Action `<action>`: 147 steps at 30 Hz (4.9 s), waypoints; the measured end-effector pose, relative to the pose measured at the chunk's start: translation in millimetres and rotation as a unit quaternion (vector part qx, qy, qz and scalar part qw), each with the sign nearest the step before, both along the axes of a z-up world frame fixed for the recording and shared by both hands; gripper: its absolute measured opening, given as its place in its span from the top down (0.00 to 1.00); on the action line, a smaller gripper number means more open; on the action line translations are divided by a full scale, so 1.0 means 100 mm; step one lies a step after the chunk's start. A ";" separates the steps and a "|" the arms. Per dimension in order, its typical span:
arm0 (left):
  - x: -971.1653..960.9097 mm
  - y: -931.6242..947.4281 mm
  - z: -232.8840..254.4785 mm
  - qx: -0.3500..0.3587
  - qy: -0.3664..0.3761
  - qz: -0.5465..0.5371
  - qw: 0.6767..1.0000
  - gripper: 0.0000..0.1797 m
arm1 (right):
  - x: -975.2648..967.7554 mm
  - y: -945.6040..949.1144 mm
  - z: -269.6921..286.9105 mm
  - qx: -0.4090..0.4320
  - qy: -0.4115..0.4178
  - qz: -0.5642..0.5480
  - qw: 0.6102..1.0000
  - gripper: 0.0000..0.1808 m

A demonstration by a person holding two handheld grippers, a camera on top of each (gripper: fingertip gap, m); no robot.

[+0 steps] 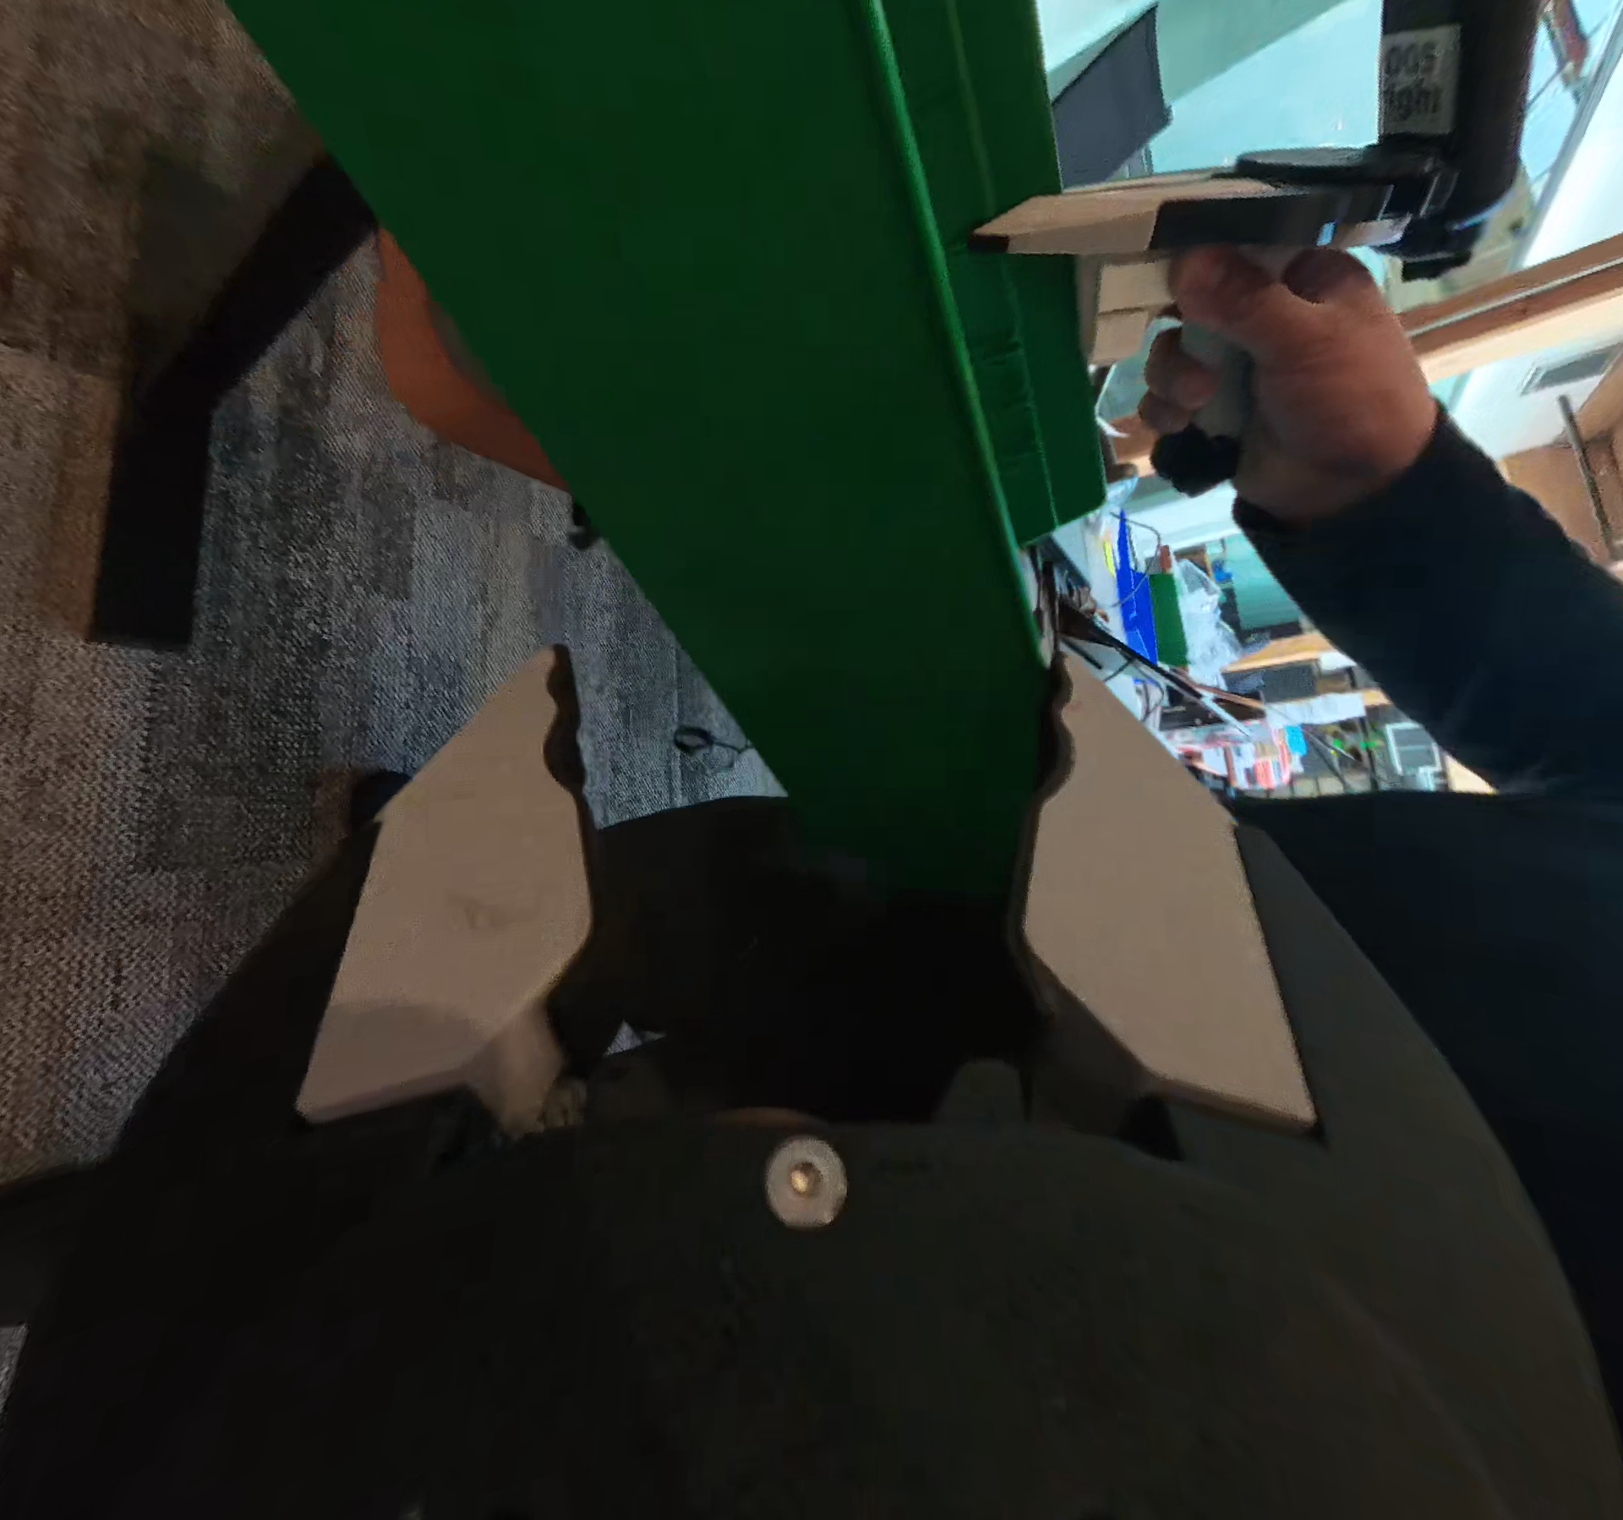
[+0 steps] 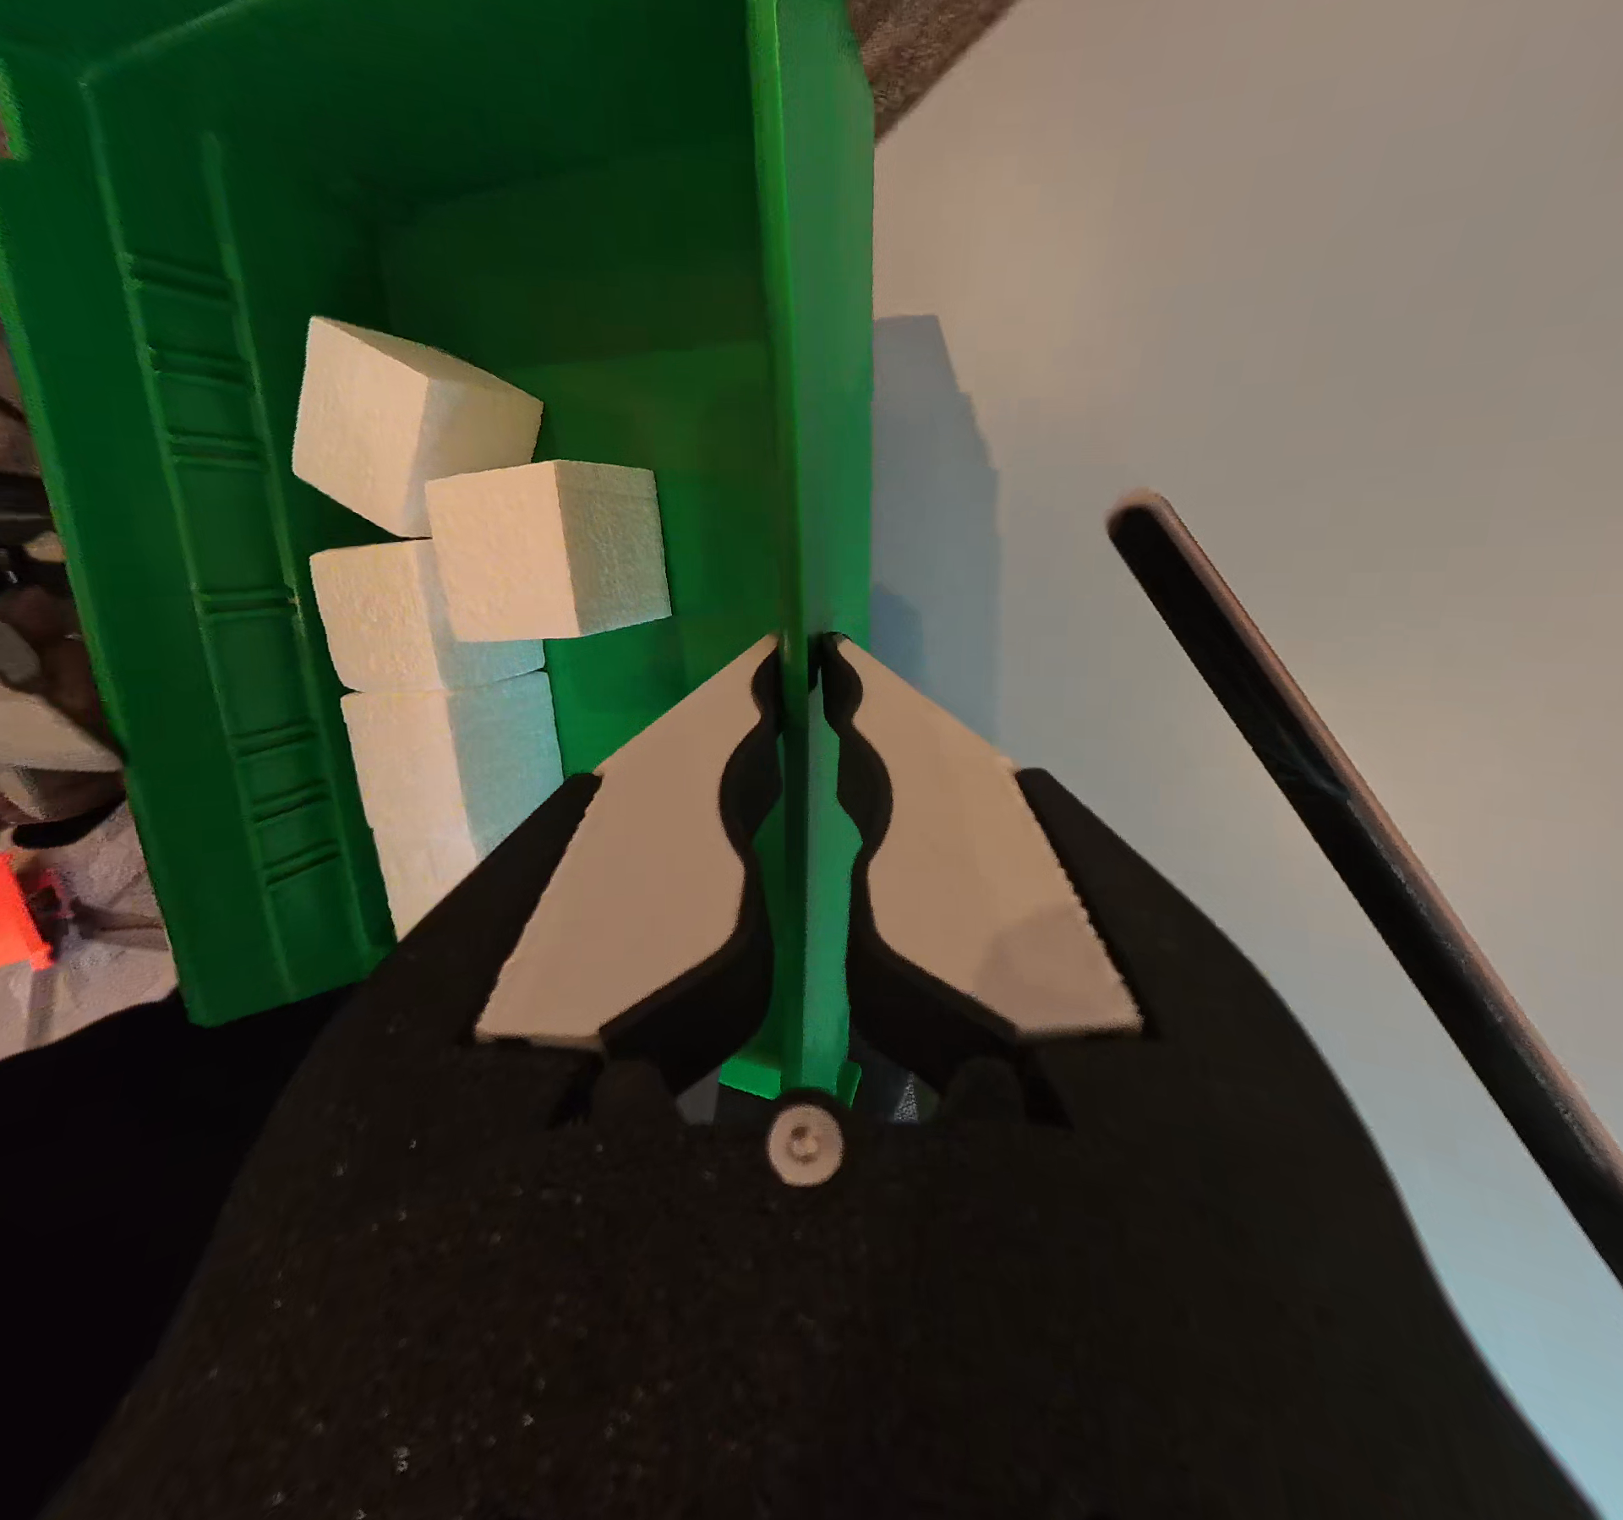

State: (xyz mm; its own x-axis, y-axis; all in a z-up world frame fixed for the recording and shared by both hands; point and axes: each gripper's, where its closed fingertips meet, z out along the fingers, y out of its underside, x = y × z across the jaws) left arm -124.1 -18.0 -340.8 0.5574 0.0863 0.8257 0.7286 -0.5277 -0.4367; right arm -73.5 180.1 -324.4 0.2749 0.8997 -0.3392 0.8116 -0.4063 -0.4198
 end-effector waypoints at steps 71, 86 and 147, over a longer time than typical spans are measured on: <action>-1.45 -4.07 -0.56 -0.341 -0.156 0.595 0.711 0.94 | -3.26 -4.94 -0.29 -0.063 0.017 0.728 0.682 0.89; -1.32 -4.38 -0.57 -0.361 -0.169 0.600 0.693 0.99 | -3.01 -5.08 -0.05 -0.206 0.030 0.724 0.658 0.75; -6.82 -13.82 0.39 -0.511 0.021 0.512 0.690 0.96 | -7.94 -14.16 -0.02 -0.097 -0.008 0.766 0.636 0.82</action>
